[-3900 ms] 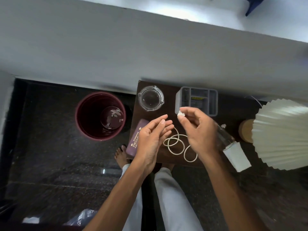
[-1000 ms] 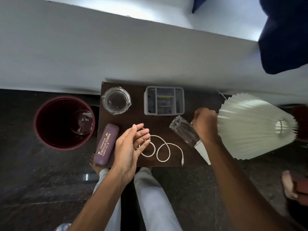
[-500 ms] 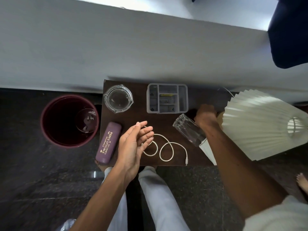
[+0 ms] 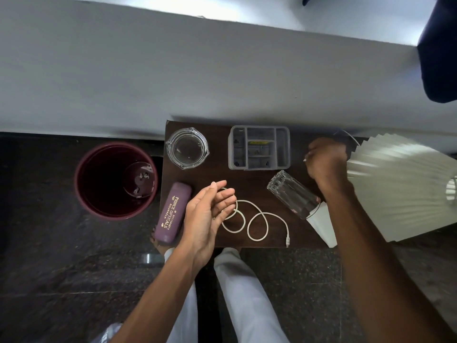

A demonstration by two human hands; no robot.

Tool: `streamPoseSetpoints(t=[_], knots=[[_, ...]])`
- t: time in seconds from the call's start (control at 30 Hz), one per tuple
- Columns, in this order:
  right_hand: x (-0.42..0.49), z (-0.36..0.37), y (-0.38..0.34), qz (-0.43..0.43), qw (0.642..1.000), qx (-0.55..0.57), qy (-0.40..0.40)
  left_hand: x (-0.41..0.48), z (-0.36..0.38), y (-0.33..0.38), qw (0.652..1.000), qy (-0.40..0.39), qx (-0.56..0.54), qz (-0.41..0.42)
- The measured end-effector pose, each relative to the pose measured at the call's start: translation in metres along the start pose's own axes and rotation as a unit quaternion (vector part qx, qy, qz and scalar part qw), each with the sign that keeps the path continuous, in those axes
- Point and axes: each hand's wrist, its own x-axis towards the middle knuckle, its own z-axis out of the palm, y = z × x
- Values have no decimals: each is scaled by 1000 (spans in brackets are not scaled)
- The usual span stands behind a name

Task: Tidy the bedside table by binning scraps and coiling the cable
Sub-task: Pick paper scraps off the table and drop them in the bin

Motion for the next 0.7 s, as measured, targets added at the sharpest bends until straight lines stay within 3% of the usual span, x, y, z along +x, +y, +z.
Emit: streamPoseSetpoints(t=[0.1,0.3,0.47,0.57,0.7], knots=[[-28,-18,-10,-40,992,95,70,1,-2,4,1000,-5,-1,1],[-88,-40,-51,-25,963,268,-18,0,-9,13,1000,-16,-11,3],[-126,-29,-88,40,869,486,-78,-3,-18,18,1000,-24,-6,8],[-141,-14,-109,55,837,530,-122,-6,-25,24,999,-28,-8,14],[-157,9,-141,51,823,536,-181,-5,-40,35,999,-18,-34,25]])
